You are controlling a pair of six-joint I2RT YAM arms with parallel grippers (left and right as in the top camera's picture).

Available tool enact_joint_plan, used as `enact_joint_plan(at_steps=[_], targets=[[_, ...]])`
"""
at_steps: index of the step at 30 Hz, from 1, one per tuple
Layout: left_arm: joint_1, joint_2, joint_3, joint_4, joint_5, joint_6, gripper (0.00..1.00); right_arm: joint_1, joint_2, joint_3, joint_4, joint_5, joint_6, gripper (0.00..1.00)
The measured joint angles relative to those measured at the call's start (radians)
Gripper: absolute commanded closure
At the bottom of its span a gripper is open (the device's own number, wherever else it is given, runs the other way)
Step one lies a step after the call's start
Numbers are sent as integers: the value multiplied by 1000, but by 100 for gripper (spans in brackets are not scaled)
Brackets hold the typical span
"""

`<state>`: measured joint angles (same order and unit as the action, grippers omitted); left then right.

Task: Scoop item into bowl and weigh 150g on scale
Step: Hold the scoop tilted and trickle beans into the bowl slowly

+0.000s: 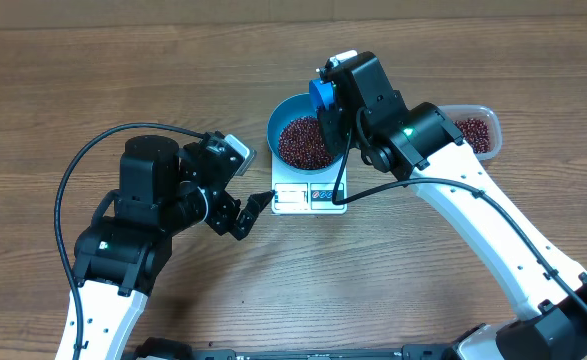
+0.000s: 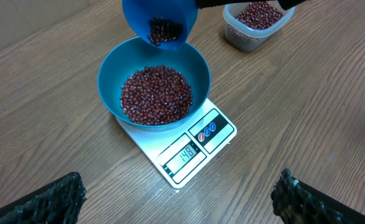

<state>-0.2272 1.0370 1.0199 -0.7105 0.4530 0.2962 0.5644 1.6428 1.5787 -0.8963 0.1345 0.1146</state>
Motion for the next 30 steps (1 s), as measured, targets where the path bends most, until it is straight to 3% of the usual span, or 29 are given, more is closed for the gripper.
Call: enact_joint_plan(at_steps=[30], targets=[[0, 0, 0, 0, 0, 0, 0, 0, 0, 0, -15, 8, -67, 96]])
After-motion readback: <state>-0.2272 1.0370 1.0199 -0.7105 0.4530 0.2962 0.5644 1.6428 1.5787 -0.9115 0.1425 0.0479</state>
